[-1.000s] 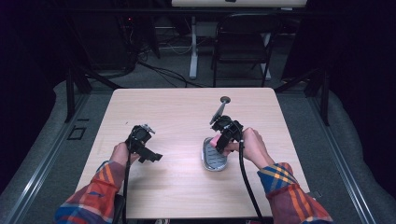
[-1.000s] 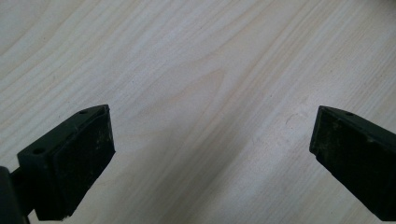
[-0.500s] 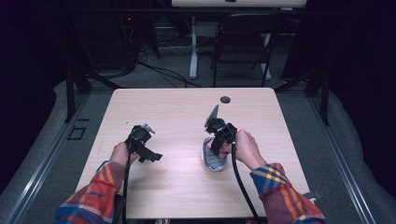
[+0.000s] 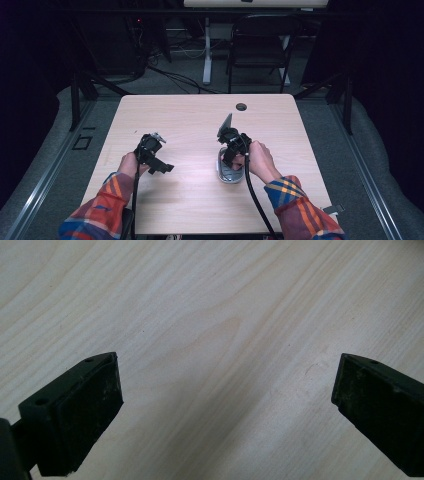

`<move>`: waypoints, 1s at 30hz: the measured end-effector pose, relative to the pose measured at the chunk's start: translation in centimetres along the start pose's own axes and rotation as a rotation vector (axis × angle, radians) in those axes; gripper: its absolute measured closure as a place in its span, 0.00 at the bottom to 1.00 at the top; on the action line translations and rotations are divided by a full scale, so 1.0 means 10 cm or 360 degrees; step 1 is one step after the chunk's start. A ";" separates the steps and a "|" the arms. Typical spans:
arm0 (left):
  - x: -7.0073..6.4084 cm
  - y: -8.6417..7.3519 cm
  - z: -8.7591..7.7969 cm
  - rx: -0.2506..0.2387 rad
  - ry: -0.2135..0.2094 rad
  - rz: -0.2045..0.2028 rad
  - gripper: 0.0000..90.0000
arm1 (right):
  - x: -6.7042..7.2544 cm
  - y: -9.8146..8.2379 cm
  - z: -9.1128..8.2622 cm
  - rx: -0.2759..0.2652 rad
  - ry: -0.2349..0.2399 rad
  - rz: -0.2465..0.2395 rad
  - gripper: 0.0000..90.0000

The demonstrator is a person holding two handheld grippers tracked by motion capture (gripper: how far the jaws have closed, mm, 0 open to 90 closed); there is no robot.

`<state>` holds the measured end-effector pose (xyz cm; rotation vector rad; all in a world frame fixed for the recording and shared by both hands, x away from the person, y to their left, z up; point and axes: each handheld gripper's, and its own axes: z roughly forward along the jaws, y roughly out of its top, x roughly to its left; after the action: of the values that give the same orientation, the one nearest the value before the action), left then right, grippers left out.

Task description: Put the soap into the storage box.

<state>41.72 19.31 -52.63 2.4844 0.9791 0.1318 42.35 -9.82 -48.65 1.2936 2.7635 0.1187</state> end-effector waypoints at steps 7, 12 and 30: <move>0.00 0.00 0.00 0.0003 -0.0004 0.0001 0.00 | 0.02 -0.03 0.02 0.0000 0.0034 -0.0006 0.40; 0.00 0.00 0.00 0.0004 -0.0006 0.0000 0.00 | 0.02 -0.07 0.00 0.0012 0.0080 0.0009 0.40; -0.01 0.01 0.01 0.0011 -0.0007 0.0003 0.00 | -0.01 -0.22 -0.11 -0.0035 0.0226 -0.0032 0.58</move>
<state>41.70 19.14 -52.67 2.4907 0.9771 0.1237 40.58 -11.33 -47.78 1.3001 2.8830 0.2484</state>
